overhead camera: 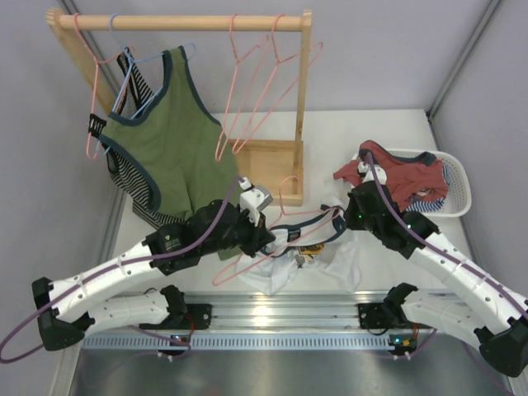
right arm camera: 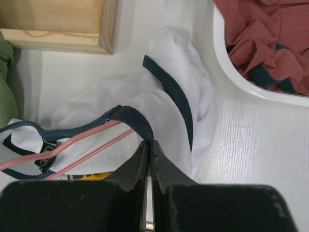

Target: Place the tank top on the hanger

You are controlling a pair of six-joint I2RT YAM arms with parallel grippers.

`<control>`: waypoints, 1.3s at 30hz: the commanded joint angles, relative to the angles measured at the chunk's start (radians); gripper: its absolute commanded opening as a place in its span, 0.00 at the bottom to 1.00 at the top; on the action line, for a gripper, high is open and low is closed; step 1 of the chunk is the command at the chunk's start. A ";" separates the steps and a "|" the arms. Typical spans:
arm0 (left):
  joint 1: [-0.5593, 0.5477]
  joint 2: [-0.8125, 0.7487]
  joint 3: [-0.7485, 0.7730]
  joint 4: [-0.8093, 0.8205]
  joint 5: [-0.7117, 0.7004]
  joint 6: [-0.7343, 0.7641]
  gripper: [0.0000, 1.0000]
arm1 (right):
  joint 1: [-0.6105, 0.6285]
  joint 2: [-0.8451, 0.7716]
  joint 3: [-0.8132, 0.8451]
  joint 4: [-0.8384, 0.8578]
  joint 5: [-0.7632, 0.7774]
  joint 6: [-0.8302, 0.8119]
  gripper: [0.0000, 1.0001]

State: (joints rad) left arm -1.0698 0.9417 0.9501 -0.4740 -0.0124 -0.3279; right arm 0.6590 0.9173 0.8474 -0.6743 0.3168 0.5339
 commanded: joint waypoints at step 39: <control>-0.007 0.210 -0.094 0.500 0.118 -0.051 0.00 | 0.148 0.034 0.119 -0.013 0.048 0.037 0.00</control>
State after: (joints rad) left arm -1.0714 1.1370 0.8711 -0.1444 0.0731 -0.3698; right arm 0.7795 0.9520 0.9062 -0.6979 0.3466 0.5598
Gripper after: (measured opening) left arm 0.058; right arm 0.009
